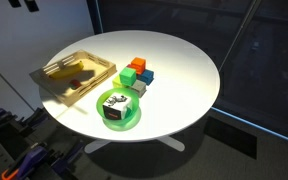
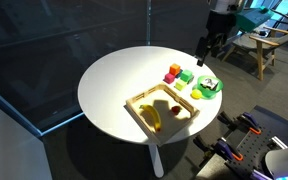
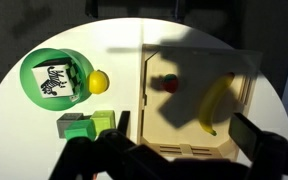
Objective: Remove the round yellow object from the wooden box and put it on the table
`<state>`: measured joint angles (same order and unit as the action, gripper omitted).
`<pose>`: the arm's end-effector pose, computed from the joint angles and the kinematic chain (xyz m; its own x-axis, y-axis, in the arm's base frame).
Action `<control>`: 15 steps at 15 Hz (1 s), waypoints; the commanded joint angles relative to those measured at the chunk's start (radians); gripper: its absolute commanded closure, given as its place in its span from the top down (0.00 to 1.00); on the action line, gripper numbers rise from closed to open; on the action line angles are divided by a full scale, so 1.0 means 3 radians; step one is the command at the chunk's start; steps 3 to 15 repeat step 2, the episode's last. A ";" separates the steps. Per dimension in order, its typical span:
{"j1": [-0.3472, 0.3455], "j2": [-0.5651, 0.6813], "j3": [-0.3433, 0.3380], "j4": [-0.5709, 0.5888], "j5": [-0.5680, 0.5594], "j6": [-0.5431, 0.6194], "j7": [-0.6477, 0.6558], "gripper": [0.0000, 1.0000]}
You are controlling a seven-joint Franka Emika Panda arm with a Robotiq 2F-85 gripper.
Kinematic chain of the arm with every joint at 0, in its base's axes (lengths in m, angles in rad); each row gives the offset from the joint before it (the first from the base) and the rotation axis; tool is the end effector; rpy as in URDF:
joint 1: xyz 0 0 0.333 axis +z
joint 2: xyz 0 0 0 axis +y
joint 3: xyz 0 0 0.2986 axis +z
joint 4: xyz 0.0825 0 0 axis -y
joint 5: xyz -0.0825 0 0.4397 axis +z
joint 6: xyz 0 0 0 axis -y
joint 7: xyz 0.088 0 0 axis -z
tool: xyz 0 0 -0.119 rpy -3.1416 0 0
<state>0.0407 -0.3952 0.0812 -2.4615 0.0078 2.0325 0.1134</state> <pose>0.4678 0.0564 0.3814 0.9995 -0.0023 -0.0319 -0.0014 -0.9996 0.0282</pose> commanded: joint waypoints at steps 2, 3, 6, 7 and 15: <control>0.0006 0.0001 -0.0006 0.0005 -0.0003 -0.0006 0.0001 1.00; 0.0006 0.0001 -0.0006 0.0005 -0.0003 -0.0006 0.0001 1.00; 0.0006 0.0001 -0.0006 0.0005 -0.0003 -0.0006 0.0001 1.00; 0.0006 0.0001 -0.0006 0.0005 -0.0003 -0.0006 0.0001 1.00; 0.0006 0.0001 -0.0006 0.0005 -0.0003 -0.0006 0.0001 1.00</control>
